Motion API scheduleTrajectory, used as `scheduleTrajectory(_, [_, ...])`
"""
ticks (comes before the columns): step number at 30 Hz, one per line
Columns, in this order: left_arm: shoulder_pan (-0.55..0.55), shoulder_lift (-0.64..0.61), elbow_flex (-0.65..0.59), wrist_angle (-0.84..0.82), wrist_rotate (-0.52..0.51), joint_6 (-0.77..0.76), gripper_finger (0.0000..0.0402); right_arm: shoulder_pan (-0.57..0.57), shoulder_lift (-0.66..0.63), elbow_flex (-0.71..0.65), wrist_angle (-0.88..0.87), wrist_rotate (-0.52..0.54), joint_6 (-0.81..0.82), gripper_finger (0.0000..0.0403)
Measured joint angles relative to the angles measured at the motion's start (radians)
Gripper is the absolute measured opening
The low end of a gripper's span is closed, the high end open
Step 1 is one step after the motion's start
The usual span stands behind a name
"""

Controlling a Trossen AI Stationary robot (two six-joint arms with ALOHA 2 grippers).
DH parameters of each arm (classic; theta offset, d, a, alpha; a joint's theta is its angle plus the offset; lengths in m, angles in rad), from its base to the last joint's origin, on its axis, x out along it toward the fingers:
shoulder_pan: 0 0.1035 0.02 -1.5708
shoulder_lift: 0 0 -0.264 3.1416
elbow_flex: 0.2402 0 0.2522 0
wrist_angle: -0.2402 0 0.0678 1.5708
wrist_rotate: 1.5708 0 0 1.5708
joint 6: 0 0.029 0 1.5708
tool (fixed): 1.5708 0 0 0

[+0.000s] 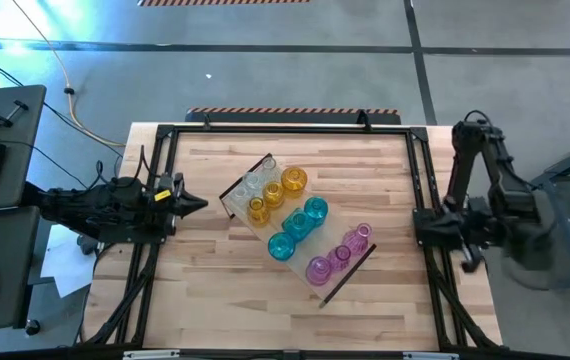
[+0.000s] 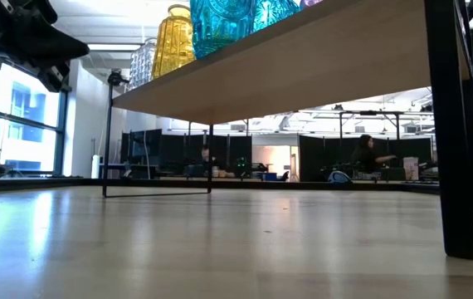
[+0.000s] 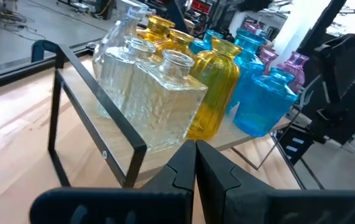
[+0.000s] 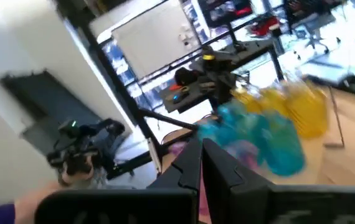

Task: Sort vases onto shelf
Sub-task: Return to Home Position

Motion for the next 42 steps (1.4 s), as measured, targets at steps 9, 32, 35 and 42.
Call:
scheduleTrajectory(9, [0.0, 0.0, 0.0, -0.001, -0.033, 0.001, 0.0003, -0.259, 0.216, 0.335, 0.603, -0.708, -1.206, 0.0])
scheduleTrajectory(32, [0.0, 0.0, 0.0, -0.008, 0.007, -0.008, 0.0003, -1.15, 0.07, 0.369, 0.357, -1.56, -1.133, 0.0])
scheduleTrajectory(35, [0.0, 0.0, 0.0, -0.009, 0.009, -0.008, 0.0003, -1.175, -0.047, 0.261, 0.39, -1.561, -1.114, 0.0])
scheduleTrajectory(42, [0.0, 0.0, 0.0, -0.01, 0.011, -0.008, 0.0003, -1.204, -0.348, -0.006, 0.491, -1.554, -1.077, 0.0])
